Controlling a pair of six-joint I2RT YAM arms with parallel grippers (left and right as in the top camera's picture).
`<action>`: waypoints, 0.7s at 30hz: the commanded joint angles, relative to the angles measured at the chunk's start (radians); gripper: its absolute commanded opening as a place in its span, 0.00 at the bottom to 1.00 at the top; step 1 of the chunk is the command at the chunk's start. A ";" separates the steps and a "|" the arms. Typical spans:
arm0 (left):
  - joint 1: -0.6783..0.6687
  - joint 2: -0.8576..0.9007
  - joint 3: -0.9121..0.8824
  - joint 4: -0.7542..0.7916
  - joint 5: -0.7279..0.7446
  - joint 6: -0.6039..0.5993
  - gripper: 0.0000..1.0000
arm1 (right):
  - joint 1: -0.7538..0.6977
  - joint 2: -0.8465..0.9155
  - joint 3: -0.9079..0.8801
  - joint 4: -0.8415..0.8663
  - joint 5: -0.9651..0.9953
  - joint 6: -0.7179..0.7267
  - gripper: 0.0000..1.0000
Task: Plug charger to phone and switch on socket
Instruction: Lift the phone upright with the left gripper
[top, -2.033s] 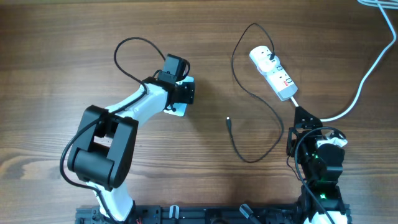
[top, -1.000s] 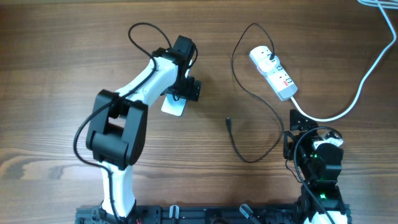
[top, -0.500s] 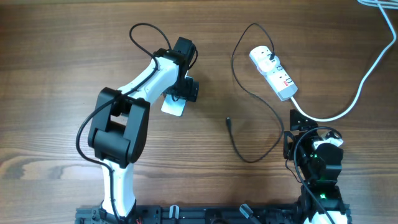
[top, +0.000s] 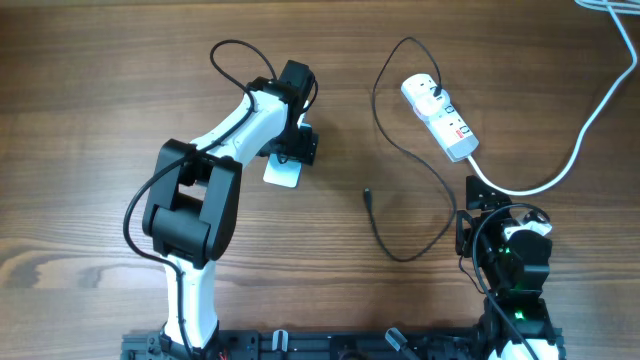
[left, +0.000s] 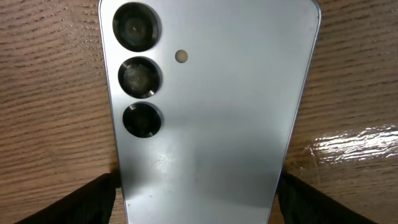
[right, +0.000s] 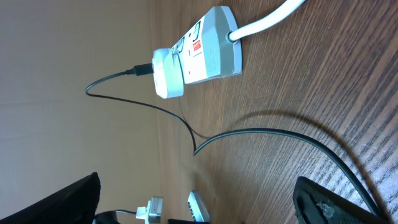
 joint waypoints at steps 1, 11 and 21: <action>0.001 0.065 -0.010 0.003 -0.007 0.005 0.83 | -0.005 0.000 -0.001 -0.001 -0.017 -0.020 1.00; 0.001 0.066 -0.008 0.000 -0.006 0.000 0.64 | -0.005 0.000 -0.001 -0.001 -0.017 -0.020 1.00; 0.002 -0.044 0.117 -0.083 0.074 -0.158 0.58 | -0.005 0.000 -0.001 -0.001 -0.032 -0.019 1.00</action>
